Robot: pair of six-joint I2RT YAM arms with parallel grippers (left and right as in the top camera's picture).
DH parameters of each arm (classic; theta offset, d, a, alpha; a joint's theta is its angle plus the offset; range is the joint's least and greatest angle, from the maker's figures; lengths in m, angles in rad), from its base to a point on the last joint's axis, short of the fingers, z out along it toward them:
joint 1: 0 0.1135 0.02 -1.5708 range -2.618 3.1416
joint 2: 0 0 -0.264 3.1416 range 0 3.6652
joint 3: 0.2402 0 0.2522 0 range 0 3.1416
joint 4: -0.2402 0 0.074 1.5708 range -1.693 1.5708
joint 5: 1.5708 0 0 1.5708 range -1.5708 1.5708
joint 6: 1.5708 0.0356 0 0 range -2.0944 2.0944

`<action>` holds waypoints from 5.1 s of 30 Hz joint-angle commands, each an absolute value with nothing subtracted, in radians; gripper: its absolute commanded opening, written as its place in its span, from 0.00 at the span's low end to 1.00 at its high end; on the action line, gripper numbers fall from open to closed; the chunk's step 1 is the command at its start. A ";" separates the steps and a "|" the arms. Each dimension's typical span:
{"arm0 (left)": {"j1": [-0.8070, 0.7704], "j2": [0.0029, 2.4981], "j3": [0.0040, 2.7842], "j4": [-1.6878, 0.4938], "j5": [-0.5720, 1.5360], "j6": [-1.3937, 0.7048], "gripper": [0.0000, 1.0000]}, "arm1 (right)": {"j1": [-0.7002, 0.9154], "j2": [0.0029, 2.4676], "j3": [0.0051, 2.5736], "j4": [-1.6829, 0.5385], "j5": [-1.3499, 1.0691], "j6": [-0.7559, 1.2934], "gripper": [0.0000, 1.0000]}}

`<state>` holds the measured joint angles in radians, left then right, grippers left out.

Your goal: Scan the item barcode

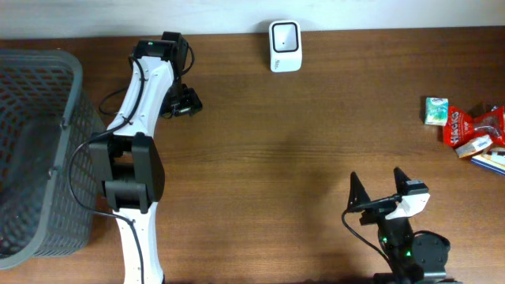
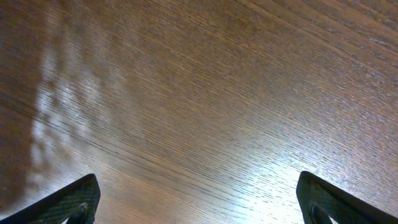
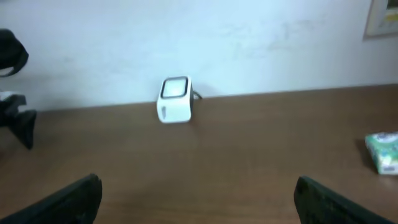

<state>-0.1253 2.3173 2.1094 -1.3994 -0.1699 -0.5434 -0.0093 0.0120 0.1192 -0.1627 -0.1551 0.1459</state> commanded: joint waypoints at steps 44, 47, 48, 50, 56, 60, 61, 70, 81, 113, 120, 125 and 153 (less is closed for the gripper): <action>-0.131 2.323 2.109 -1.400 -0.181 -0.549 0.99 | 0.000 0.003 0.006 -0.076 -0.047 -0.048 0.98; -0.147 2.322 2.109 -1.407 -0.183 -0.549 0.99 | 0.000 0.003 0.006 -0.076 -0.047 -0.048 0.99; -0.159 2.309 2.109 -1.411 -0.184 -0.549 0.99 | 0.000 0.003 0.006 -0.075 -0.047 -0.048 0.99; -0.215 2.247 2.109 -1.384 -0.233 -0.522 0.99 | 0.000 0.003 0.006 -0.076 -0.047 -0.048 0.99; -0.315 1.974 2.058 -1.301 -0.292 -0.266 0.99 | 0.000 0.003 0.006 -0.076 -0.047 -0.048 0.99; -0.318 1.615 1.510 -0.954 -0.107 -0.047 0.99 | 0.000 0.003 0.006 -0.075 -0.047 -0.048 0.99; -0.318 1.557 1.425 -0.884 -0.066 0.007 0.99 | 0.000 0.003 0.006 -0.076 -0.047 -0.048 0.99; -0.318 0.632 0.702 -0.572 -0.025 0.174 0.99 | 0.000 0.003 0.006 -0.076 -0.047 -0.048 0.99; 0.047 0.029 0.272 -0.465 0.268 0.171 0.99 | 0.000 0.003 0.006 -0.075 -0.047 -0.048 0.99; -0.036 0.005 0.009 -0.083 -0.076 0.012 0.99 | 0.000 0.003 0.006 -0.075 -0.047 -0.048 0.99; -0.036 0.005 0.009 -0.080 -0.068 0.015 0.99 | 0.000 0.003 0.006 -0.075 -0.047 -0.048 0.98; -0.036 0.005 0.009 -0.080 -0.068 0.015 0.99 | 0.000 0.003 0.006 -0.075 -0.047 -0.048 0.98; -0.036 0.005 0.009 -0.080 -0.068 0.015 0.99 | 0.000 0.003 0.006 -0.079 -0.017 -0.007 0.99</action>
<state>-0.0326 0.0109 0.0177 -0.0845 -0.0608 -0.0006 -0.0063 0.0101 0.0135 -0.0753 -0.0341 -0.0216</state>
